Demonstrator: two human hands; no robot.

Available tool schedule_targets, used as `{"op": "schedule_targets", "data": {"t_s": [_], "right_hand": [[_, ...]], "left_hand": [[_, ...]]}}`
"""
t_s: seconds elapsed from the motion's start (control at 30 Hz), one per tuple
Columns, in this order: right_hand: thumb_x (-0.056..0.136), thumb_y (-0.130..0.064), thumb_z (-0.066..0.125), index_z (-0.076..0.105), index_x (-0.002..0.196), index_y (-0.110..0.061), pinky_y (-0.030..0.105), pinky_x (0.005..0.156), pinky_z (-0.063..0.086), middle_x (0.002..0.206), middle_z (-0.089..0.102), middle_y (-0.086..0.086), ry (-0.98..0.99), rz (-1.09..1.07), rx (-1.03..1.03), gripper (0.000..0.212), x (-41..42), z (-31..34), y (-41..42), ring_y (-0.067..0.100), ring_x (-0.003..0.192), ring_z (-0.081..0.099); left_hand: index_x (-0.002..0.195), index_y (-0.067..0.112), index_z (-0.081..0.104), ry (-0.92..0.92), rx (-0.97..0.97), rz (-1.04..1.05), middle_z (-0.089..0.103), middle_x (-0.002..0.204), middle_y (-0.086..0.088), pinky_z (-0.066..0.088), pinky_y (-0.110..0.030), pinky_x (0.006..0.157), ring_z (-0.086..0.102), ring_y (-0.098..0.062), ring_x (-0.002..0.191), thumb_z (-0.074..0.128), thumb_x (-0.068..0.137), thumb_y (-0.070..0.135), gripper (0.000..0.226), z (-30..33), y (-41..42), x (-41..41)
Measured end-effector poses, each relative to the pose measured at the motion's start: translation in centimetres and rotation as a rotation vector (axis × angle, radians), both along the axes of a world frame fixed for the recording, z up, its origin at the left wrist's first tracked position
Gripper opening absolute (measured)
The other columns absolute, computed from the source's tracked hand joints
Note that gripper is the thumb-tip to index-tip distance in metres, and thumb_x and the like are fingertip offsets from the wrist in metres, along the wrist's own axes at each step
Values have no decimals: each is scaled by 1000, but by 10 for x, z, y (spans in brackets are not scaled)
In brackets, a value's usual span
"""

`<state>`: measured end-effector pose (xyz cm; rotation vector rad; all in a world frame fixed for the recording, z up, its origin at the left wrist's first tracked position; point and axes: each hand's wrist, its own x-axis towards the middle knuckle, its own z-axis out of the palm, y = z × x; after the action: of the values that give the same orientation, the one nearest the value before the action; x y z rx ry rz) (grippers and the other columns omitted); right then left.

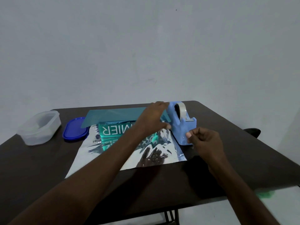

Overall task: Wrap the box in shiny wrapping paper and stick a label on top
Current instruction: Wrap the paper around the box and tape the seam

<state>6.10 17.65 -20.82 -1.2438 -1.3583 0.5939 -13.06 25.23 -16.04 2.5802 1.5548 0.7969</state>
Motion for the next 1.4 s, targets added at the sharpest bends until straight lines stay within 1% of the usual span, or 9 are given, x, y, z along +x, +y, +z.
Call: {"op": "schedule_targets", "data": {"t_s": [0.1,0.2,0.3,0.53,0.7,0.83,1.13,1.2,1.4], "right_hand": [[88,-7,69,67,68,-4,12,55,42,60,67,1,-134,120,107,20,-20,16,-3,1,51,56],[88,-7,70,65,69,-7,15,58,44,58,64,-2,-147,280,107,19,-52,34,10,3,53,55],[87,-11,71,68,74,-8,25,62,47,63,68,-3,-237,362,128,14,-91,51,38,9,59,60],[84,-23,75,68,70,-20,16,54,37,63,64,-7,-633,437,126,16,-165,81,99,-3,56,53],[86,-9,73,70,78,-3,17,56,45,59,65,-3,-400,540,-8,10,-160,58,107,-5,48,54],[86,-6,73,68,76,-11,20,61,50,68,68,4,-426,544,-17,12,-163,53,104,8,60,61],[86,-14,72,69,78,-14,21,58,40,69,66,-3,-743,460,116,9,-171,51,102,16,63,58],[85,-12,73,70,80,-9,23,61,44,73,69,1,-803,468,114,6,-176,56,102,23,69,63],[85,-9,69,69,86,-8,22,66,34,81,64,2,-1075,472,239,1,-198,69,92,18,74,54]], "left_hand": [[115,21,70,-50,98,163,68,115,-4,47,-36,93,61,-23,107,73,83,21,32,8,-5,-45],[89,23,77,-33,115,269,74,90,2,48,-25,74,66,-15,85,72,81,17,12,11,-11,-81],[86,23,77,9,58,304,74,85,3,41,-23,66,65,-15,80,73,78,18,10,8,-15,-104],[89,18,79,-184,94,206,77,82,1,43,-17,66,70,-12,75,73,79,10,14,-5,-16,-130],[79,12,79,-361,35,164,75,78,-3,55,-24,69,68,-14,69,80,71,1,14,-13,-12,-147],[83,14,79,-282,44,166,75,81,1,43,-8,64,59,1,65,80,73,3,15,-11,-17,-169],[85,11,78,-252,20,175,76,80,0,54,-17,73,69,-7,73,82,73,4,14,-7,-22,-197],[84,12,78,-253,33,168,75,80,2,53,-14,71,68,-4,71,81,73,3,15,-10,-22,-197],[84,12,77,-236,32,177,75,78,2,46,-5,65,62,5,63,79,73,-2,18,-10,-22,-197]]}}
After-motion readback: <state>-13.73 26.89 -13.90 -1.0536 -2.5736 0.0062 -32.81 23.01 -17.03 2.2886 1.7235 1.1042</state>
